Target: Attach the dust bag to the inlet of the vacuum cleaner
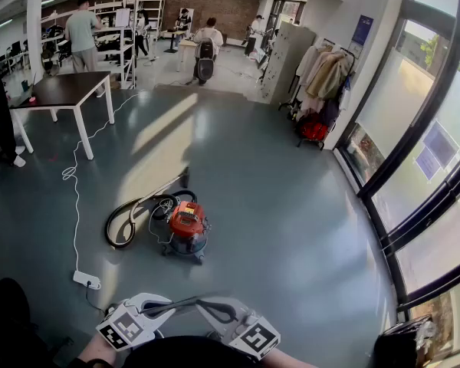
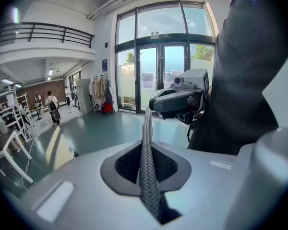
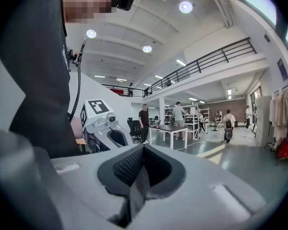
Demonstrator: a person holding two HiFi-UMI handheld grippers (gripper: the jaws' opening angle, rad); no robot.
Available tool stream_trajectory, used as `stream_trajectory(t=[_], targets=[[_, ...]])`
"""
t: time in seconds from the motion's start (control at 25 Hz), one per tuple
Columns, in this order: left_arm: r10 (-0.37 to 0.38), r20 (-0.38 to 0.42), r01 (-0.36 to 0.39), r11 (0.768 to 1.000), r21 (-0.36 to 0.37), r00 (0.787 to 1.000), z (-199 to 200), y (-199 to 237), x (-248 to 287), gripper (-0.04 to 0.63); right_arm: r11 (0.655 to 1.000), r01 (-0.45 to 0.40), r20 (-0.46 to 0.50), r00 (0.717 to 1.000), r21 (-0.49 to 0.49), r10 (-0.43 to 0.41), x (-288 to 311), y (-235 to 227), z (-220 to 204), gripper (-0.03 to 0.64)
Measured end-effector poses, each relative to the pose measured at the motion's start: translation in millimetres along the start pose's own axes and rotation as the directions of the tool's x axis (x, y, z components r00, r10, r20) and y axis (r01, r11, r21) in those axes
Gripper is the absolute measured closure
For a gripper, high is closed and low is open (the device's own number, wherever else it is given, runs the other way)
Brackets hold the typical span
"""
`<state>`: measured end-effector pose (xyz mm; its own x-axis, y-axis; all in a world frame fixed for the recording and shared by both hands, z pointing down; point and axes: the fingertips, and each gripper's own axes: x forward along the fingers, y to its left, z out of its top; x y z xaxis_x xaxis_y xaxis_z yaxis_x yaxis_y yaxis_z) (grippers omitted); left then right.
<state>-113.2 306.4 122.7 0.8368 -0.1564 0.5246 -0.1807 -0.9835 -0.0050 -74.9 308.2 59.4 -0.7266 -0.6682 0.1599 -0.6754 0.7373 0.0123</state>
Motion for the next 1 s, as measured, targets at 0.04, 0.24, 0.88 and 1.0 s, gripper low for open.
stream_trajectory(t=[0.04, 0.24, 0.88, 1.0], targets=[[0.001, 0.0, -0.001, 1.0, 0.003, 1.0, 1, 0, 1, 0.554, 1.0, 0.0, 0.002, 1.0, -0.001, 0.0, 0, -1, 0, 0.624], [-0.003, 0.002, 0.003, 1.0, 0.012, 1.0, 4, -1, 5, 0.554, 1.0, 0.001, 0.002, 1.0, -0.002, -0.001, -3, -3, -1, 0.626], [0.023, -0.039, -0.023, 1.0, 0.001, 0.999, -5, -10, 26, 0.554, 0.998, 0.023, 0.108, 0.994, 0.053, -0.029, -30, -25, 4, 0.624], [0.032, -0.059, -0.032, 0.999, 0.004, 0.998, -3, -11, 38, 0.554, 0.996, 0.026, 0.108, 0.994, 0.086, -0.035, -42, -39, -3, 0.624]])
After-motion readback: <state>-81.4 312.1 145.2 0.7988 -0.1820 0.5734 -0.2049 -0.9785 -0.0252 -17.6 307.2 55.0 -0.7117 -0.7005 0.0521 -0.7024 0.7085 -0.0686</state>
